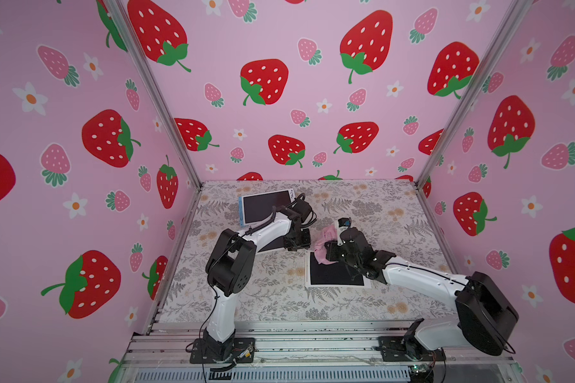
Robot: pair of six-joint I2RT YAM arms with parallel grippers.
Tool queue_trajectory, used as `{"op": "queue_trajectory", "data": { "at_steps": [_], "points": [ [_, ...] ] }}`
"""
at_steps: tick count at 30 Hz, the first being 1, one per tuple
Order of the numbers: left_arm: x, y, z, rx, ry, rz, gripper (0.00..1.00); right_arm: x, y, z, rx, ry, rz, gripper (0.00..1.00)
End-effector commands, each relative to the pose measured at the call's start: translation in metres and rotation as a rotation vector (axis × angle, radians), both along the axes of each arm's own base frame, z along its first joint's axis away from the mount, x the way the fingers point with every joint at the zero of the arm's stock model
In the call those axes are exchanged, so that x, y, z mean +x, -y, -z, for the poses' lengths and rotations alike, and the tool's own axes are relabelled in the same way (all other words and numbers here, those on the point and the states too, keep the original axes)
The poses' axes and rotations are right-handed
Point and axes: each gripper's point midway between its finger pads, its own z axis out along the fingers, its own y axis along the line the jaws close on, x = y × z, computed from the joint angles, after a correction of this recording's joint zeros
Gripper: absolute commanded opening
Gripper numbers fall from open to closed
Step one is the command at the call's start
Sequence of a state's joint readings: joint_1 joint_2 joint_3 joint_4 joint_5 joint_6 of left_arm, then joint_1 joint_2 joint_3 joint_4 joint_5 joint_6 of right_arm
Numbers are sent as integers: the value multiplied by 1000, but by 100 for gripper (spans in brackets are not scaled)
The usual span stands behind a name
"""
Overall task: Wipe the drawing tablet
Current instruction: Wipe the dirt from the drawing tablet.
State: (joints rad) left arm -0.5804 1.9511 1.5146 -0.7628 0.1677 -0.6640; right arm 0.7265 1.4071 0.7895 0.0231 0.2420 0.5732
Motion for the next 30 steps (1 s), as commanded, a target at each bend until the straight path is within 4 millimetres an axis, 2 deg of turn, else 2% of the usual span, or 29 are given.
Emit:
{"op": "queue_trajectory", "data": {
  "at_steps": [1,3,5,8,10,15,23,26,30],
  "points": [
    [-42,2,-1,-70,-83,-35,36,-7,10,23,-47,-91,-55,0],
    [-70,8,9,-108,-126,-31,29,-7,2,26,-26,-117,-98,0],
    [-91,11,15,-120,-141,-23,25,-11,-10,30,-5,-161,-153,0],
    [-117,16,27,-136,-163,-30,25,-21,-22,40,-20,-226,-198,0],
    [-125,15,35,-129,-162,-52,27,-26,-27,44,-33,-227,-219,0],
    [-128,14,52,-126,-174,-108,29,-35,-40,52,-52,-250,-270,0],
    [-121,8,52,-72,-151,-147,29,-45,-58,61,-86,-264,-318,0],
    [-121,3,62,-17,-174,-137,27,-50,-69,61,-103,-258,-356,0],
    [-129,-5,79,23,-208,-147,25,-60,-83,79,-96,-314,-392,0]
  ]
}}
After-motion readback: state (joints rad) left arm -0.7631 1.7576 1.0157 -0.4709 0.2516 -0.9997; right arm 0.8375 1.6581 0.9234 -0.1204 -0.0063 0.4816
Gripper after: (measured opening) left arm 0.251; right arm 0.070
